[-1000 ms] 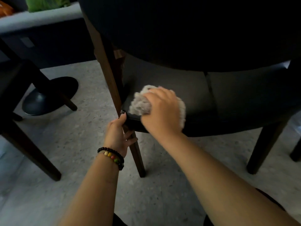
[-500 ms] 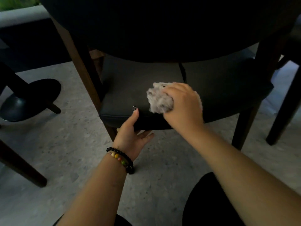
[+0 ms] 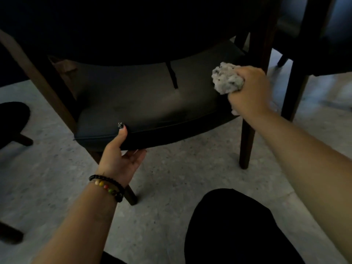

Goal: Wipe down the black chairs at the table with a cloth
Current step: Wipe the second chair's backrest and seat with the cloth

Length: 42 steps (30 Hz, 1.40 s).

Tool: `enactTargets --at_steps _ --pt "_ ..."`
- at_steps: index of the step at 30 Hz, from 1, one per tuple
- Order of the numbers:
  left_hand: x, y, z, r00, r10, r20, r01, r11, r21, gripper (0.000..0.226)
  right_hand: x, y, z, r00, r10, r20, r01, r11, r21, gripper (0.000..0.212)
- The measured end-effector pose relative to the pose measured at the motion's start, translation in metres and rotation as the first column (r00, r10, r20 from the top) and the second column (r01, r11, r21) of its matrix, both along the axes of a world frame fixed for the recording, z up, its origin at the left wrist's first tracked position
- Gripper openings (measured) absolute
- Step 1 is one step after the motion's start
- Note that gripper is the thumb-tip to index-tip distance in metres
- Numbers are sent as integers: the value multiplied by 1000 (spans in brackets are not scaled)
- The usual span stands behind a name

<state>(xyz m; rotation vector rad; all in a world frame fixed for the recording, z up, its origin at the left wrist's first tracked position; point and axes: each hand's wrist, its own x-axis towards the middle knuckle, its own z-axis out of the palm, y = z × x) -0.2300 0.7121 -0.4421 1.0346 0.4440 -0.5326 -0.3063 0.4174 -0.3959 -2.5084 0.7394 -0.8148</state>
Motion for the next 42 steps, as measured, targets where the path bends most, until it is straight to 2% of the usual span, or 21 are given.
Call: enactTargets --at_steps 1,2,4,6,9,12,15,17,19,20,21,23,25,27,30,33,35,37,39,42 --pt "-1 -1 1 1000 -4 -2 4 1000 3 59 5 15 0 995 -79 58 77 996 42 21" --pt "-1 -1 2 1000 -12 -1 12 1000 7 59 11 39 -1 987 -76 141 68 996 60 21" --pt "-1 0 5 1000 -31 4 31 999 11 55 20 100 -4 958 173 228 -179 984 5 27" --pt "-1 0 7 999 -49 13 49 999 13 51 18 144 -14 890 433 144 -434 901 -29 38" --pt "-3 -1 6 999 -53 2 53 998 17 51 15 116 -14 832 552 55 -550 834 -41 43" --pt "-5 0 3 997 -77 -3 77 997 20 55 10 59 -3 874 483 47 -478 874 -86 37" --pt "-4 1 1 992 -122 18 122 992 43 54 3 5 2 968 245 50 -238 965 -106 28" --pt "-2 2 1 987 -159 31 158 986 49 54 7 -12 4 996 38 80 -38 999 -5 13" --pt "0 2 0 985 -171 34 169 984 51 54 21 6 3 982 -152 108 142 985 93 11" --pt "-1 2 0 986 -165 29 163 985 48 53 26 24 0 980 -156 126 148 986 75 14" --pt "-3 1 1 987 -157 23 156 987 46 52 27 45 -4 985 -69 156 67 998 20 20" --pt "-5 -1 4 989 -144 11 144 989 42 51 17 71 -14 964 210 161 -200 977 -75 28" --pt "-7 -2 7 992 -123 -12 123 992 24 59 3 60 -16 922 374 102 -363 925 -111 35" --pt "-7 -2 10 993 -117 -15 117 993 16 58 -7 34 -15 907 420 36 -411 900 -147 43" --pt "-7 0 11 992 -125 -27 125 992 10 49 -15 0 -16 955 297 6 -293 947 -127 39" --pt "-11 1 13 990 -136 -40 137 990 32 46 -9 -13 -15 989 -26 147 24 1000 18 17" --pt "-10 2 18 987 -152 -45 154 986 60 33 3 -5 -12 951 -230 207 198 966 165 21" --pt "-5 8 21 991 -120 -62 124 990 65 33 17 21 -8 913 -345 217 279 917 286 33" --pt "2 20 26 994 -59 -95 61 998 27 49 23 64 -7 926 -302 228 235 931 281 39" --pt "13 39 31 985 2 -174 -15 997 -76 78 26 149 -12 978 -5 207 -4 999 45 43"
